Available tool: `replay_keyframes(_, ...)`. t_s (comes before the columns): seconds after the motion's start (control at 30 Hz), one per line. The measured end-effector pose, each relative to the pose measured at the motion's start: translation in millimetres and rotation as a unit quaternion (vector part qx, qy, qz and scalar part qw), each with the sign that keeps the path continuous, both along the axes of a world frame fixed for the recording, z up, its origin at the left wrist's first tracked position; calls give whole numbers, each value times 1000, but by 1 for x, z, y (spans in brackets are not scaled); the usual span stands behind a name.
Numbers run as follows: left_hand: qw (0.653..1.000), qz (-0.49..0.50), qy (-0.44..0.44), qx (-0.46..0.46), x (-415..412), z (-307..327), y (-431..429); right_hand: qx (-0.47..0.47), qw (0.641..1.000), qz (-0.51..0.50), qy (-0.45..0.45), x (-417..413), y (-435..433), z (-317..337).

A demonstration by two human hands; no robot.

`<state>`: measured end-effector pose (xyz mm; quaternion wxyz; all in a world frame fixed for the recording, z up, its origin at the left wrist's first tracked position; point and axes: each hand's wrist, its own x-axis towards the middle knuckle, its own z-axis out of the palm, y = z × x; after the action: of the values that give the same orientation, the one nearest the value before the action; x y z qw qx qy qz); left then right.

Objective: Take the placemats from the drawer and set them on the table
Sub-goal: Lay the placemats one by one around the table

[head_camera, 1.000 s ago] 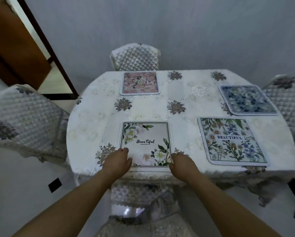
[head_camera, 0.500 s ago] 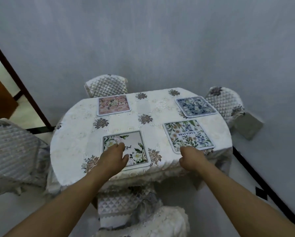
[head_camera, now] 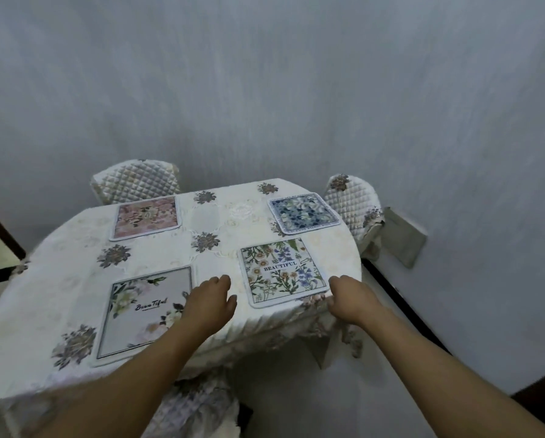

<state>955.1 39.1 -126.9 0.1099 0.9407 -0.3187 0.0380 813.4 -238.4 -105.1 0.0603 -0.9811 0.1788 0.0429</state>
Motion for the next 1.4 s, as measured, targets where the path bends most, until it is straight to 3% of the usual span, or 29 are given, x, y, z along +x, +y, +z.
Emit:
replay_keyframes(0.13,999,28,-1,25,-2,-11,-66,8,1000,28,-7,7,-58,-2)
replay_keyframes(0.4,993,79,26,81,17,-27,-112,29,998,64,1,62,-107,-20)
replay_keyframes(0.97,973,134,156,102,200,-131,-178,94,986,12,137,243,-180,-136)
replay_keyframes(1.1,952,180,218,115,206,-164,-180,162,973,-21,165,265,-191,-157)
replay_keyframes(1.23,933,245,261,43,204,-188,-189,258,945,-83,185,279,-208,-177)
replay_keyframes(1.4,848,386,361,-35,210,-183,-205,346,910,-156,165,295,-223,-202)
